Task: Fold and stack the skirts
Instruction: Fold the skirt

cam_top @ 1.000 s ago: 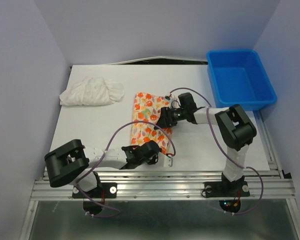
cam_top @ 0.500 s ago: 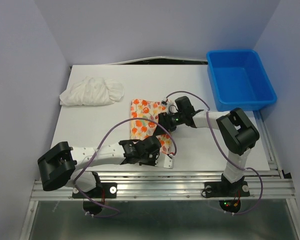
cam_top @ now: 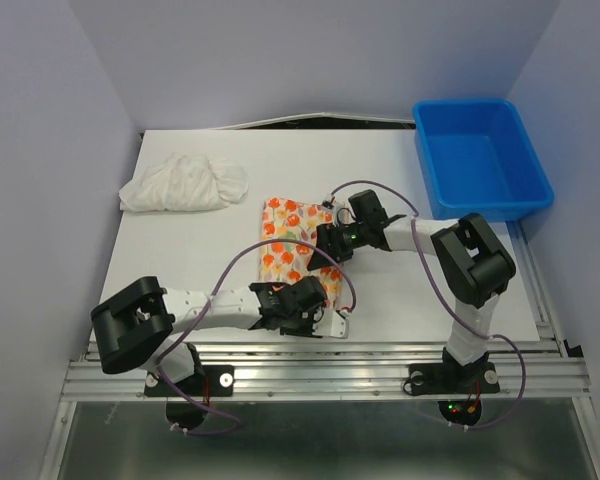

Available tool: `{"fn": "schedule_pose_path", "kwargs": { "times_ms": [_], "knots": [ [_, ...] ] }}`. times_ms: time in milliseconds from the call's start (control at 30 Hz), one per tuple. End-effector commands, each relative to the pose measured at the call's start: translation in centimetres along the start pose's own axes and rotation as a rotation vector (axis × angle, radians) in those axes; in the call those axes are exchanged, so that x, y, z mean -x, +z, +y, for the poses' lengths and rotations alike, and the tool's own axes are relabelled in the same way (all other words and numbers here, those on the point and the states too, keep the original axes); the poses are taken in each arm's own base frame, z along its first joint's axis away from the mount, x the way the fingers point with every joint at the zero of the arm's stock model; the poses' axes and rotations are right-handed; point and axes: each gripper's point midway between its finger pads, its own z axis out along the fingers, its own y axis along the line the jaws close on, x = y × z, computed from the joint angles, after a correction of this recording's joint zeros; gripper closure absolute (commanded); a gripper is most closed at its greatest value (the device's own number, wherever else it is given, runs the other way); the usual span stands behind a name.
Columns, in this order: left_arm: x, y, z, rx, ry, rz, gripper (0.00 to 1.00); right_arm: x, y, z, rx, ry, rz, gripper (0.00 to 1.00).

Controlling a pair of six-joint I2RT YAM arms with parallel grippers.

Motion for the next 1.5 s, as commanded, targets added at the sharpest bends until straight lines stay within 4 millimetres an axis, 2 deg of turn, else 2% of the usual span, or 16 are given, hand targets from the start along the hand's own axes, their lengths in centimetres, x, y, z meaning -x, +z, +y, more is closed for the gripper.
{"fn": "schedule_pose_path", "kwargs": {
  "times_ms": [0,133,233,333,367,433,467,633,733,767,833,867,1100,1267,1400,1467],
  "knots": [
    [-1.0,1.2,-1.2,-0.030,0.003,0.034,0.45,-1.3,0.6,-2.8,-0.103,0.018,0.045,0.22],
    [-1.5,2.2,-1.4,-0.032,0.010,0.052,0.43,-2.1,0.8,-3.3,-0.106,0.027,0.066,0.23],
    [-2.3,3.0,-1.3,-0.023,0.021,0.084,0.46,-2.5,0.9,-3.3,-0.100,0.027,0.077,0.26],
    [-2.8,3.4,-1.6,-0.040,0.037,0.105,0.59,-3.0,0.8,-3.5,-0.104,0.027,0.086,0.28],
    [-2.6,3.4,-1.4,-0.033,0.038,0.103,0.72,-3.1,0.8,-3.5,-0.105,0.024,0.087,0.28],
    [-2.3,3.3,-1.1,-0.028,0.045,0.096,0.87,-3.5,1.0,-3.3,-0.102,0.018,0.099,0.29],
    [-2.1,3.1,-1.1,-0.029,0.044,0.091,1.00,-3.6,0.9,-3.4,-0.104,0.016,0.101,0.29],
    [-0.9,1.4,-1.6,-0.096,0.036,0.078,1.00,-3.8,0.8,-2.8,-0.100,-0.010,0.104,0.30],
    [-0.1,-0.1,-3.0,-0.189,0.019,0.055,1.00,-3.0,0.3,-2.0,-0.091,-0.040,0.085,0.29],
    [1.0,-0.6,-3.3,-0.220,0.010,0.019,1.00,-2.1,0.1,-1.7,-0.087,-0.069,0.071,0.29],
    [1.5,-1.9,-4.0,-0.263,-0.010,0.008,1.00,-0.8,-0.5,-0.9,-0.087,-0.106,0.047,0.28],
    [2.4,-2.4,-4.1,-0.280,-0.017,-0.023,1.00,0.8,-0.8,-0.2,-0.083,-0.142,0.022,0.28],
    [3.4,-4.3,-5.2,-0.358,-0.054,-0.047,1.00,8.3,-1.4,2.7,-0.053,-0.255,-0.106,0.24],
    [4.8,-5.6,-4.8,-0.380,-0.062,-0.083,1.00,10.6,0.0,3.7,0.030,-0.200,-0.165,0.24],
    [5.8,-6.6,-4.0,-0.402,-0.077,-0.107,1.00,10.6,1.2,4.9,0.161,-0.120,-0.180,0.24],
    [6.4,-7.5,-3.3,-0.405,-0.073,-0.118,1.00,9.3,2.6,4.9,0.176,-0.114,-0.150,0.24]
  ]
}}
